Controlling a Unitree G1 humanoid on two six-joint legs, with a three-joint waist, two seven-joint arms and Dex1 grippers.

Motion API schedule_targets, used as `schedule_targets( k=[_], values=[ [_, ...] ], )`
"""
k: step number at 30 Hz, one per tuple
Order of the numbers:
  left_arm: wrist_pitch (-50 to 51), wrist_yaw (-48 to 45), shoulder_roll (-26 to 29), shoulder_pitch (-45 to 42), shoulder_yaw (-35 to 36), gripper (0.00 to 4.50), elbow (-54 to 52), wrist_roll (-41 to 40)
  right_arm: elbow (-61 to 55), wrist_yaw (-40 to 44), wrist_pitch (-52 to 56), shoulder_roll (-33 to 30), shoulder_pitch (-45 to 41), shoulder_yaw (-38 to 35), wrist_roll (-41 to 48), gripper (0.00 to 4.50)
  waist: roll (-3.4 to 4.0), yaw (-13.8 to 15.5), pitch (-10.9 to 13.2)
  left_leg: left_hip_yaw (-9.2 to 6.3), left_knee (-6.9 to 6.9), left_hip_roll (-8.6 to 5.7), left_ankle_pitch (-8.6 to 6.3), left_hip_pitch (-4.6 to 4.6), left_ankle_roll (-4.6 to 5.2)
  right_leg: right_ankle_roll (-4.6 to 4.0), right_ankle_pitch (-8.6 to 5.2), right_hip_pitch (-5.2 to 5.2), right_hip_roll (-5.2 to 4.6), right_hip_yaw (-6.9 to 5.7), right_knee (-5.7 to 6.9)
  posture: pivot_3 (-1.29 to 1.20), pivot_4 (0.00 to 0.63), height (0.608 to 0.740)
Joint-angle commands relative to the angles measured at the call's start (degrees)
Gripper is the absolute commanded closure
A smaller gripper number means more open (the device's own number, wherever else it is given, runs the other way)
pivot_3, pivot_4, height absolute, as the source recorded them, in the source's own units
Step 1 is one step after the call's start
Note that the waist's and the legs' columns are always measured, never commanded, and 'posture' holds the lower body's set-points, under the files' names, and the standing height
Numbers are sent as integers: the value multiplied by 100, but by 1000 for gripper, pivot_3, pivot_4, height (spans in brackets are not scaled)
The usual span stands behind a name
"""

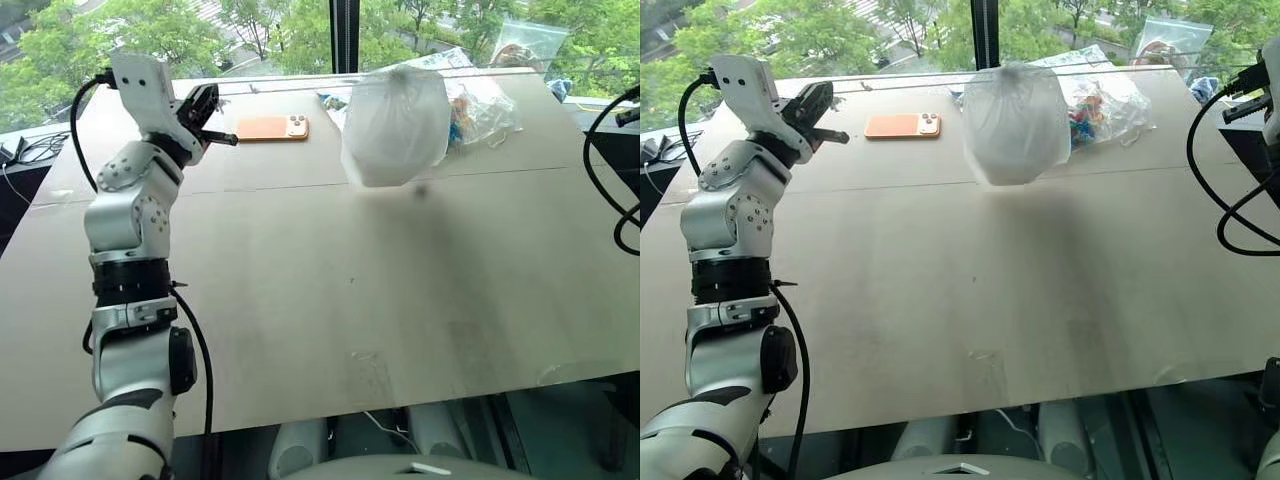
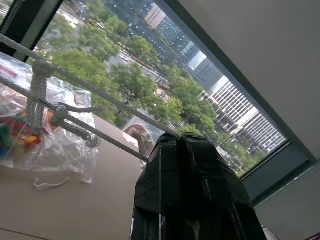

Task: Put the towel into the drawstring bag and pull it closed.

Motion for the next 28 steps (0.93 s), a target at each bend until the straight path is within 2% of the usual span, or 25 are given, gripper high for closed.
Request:
schedule_targets(
  k=[1, 2, 4, 9, 11, 14, 15, 17, 20, 22, 25, 28],
  values=[
    [479, -405, -66, 1088, 562, 4474, -1040, -803, -1125, 1044, 622, 233, 1035, -898, 1374, 4500, 1, 0, -2, 0, 0, 14, 0, 0, 0, 0, 0, 1, 1, 0, 0, 0, 150, 740],
    [475, -723, -136, 1726, 299, 4474, -1497, -862, -1740, 1299, 852, 493, 1578, -856, 1930, 4500, 1, -5, -5, -1, -2, 22, 0, 4, 0, 0, 0, 6, 2, 0, -4, 0, 150, 740],
    [389, -1025, -204, 2465, 30, 4474, -1950, -830, -2453, 1460, 1154, 778, 2194, -812, 2471, 4500, 6, -10, -18, 0, -10, 38, -1, 17, -2, 0, -1, 24, 8, -2, -22, 0, 150, 740],
    [-25, -1214, -375, 3593, -281, 4474, -2094, -435, -3212, 1464, 1104, 1325, 3547, 187, 2262, 4500, -3, 76, -18, -10, 9, 32, -23, 10, 35, -1, -2, 25, 8, -13, -21, 0, 150, 740],
    [-229, -1571, -350, 3848, -242, 4500, -2167, -516, -3218, 1593, 839, 1268, 4017, 394, 1983, 3852, -3, 111, -19, -14, 17, 33, -22, 35, 36, -26, -15, 48, 10, -18, -18, 0, 150, 740],
    [-270, -1982, -236, 4216, -104, 3703, -2452, -738, -3170, 1727, 471, 1262, 4648, 64, 1843, 2744, -2, 158, -20, -8, 18, 33, -21, 69, 37, -12, -25, 81, 7, -16, -18, 0, 150, 740],
    [-229, -2070, -186, 4345, -65, 3151, -2568, -795, -3176, 1763, 370, 1282, 4822, -128, 1861, 2200, -2, 157, -20, -4, 18, 34, -22, 81, 37, -11, -26, 90, 5, -12, -18, 0, 150, 740],
    [-161, -2175, -99, 4557, 4, 2374, -2786, -886, -3218, 1923, 158, 1266, 5162, -429, 1893, 1394, -1, 157, -20, -3, 17, 34, -22, 86, 37, -10, -27, 94, 4, -10, -16, 0, 150, 740],
    [-275, -2367, 93, 5072, 244, 1013, -3239, -934, -3384, 2409, -195, 1353, 5992, -1268, 2164, 26, 0, 159, -21, -3, 10, 39, -23, 89, 37, -11, -28, 92, 7, -9, -17, 0, 150, 740],
    [-255, -2402, 183, 5360, 416, 45, -3455, -953, -3494, 2564, -411, 1414, 6380, -1663, 2189, 0, 2, 161, -23, -4, -3, 41, -24, 93, 35, -17, -32, 92, 8, -10, -17, 0, 150, 740],
    [-161, -2482, 237, 5612, 498, 16, -3680, -1077, -3669, 2523, -398, 1504, 6464, -1912, 2422, 0, 3, 148, -26, -1, -5, 45, -24, 95, 35, -18, -35, 92, 9, -9, -20, 0, 150, 740],
    [-154, -2445, 209, 5688, 411, 16, -3766, -1012, -3631, 2376, -372, 1475, 6234, -1756, 2278, 0, 3, 147, -29, 3, 1, 48, -25, 104, 34, -17, -35, 93, 5, -9, -20, 0, 150, 740]
  ],
)
